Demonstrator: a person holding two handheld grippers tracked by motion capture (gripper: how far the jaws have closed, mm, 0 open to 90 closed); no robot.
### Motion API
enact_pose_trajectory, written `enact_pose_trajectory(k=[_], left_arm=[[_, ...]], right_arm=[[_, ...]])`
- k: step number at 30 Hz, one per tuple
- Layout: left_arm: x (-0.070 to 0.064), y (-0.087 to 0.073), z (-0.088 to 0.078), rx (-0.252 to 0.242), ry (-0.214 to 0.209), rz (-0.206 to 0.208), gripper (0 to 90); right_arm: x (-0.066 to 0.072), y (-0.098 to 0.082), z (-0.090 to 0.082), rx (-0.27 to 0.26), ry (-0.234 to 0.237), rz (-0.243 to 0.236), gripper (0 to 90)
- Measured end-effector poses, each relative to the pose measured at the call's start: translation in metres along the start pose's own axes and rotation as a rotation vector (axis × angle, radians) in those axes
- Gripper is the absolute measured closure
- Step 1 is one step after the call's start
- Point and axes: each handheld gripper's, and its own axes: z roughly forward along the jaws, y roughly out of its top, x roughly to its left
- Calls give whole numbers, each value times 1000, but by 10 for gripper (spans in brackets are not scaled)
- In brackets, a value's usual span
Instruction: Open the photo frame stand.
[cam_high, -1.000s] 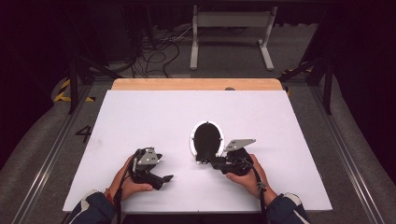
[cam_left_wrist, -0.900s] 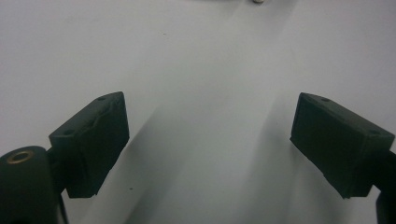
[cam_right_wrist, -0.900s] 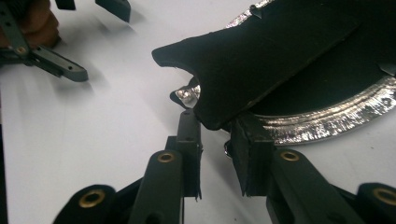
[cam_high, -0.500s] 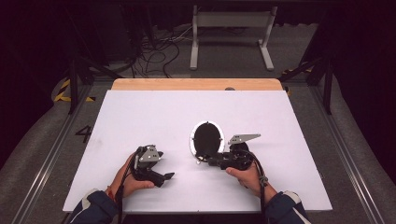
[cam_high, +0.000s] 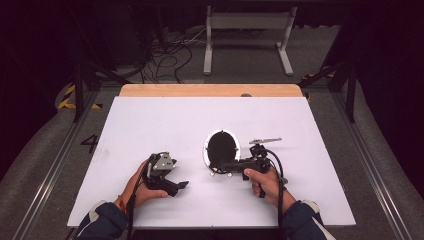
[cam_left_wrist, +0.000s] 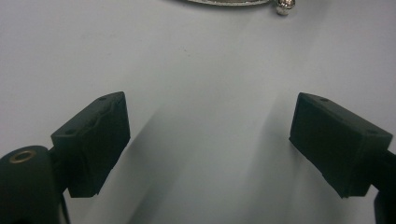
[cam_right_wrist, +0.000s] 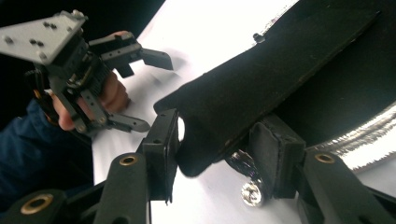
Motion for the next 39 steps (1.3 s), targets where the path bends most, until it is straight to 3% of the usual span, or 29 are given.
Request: enact_pose_trajectory(k=[5, 6, 8, 11, 18, 24, 31, 33, 38, 39], left_arm=[[0, 1, 2, 3, -1, 9, 130], [0, 1, 2, 3, -1, 9, 130], [0, 2, 3, 6, 3, 12, 130], [0, 3, 4, 6, -4, 19, 130], [1, 6, 7, 3, -3, 7, 140], [7, 12, 10, -21, -15, -26, 161], [28, 26, 15, -74, -23, -70, 276], [33, 29, 17, -83, -29, -96, 277], [44, 37, 21, -105, -34, -104, 284], [44, 38, 22, -113, -37, -129, 279]], right_arm=[[-6, 3, 3, -29, 54, 80, 492], [-6, 3, 3, -29, 54, 80, 492], [-11, 4, 5, -41, 59, 149, 498], [-19, 2, 7, -52, 51, 185, 550], [-19, 3, 10, -56, 49, 176, 558], [-17, 3, 10, -63, 36, 140, 609], [-10, 5, 10, -58, 37, 36, 648], [-9, 5, 10, -58, 34, 5, 650], [-8, 5, 10, -63, 37, -48, 651], [-8, 5, 10, -62, 37, -60, 651]])
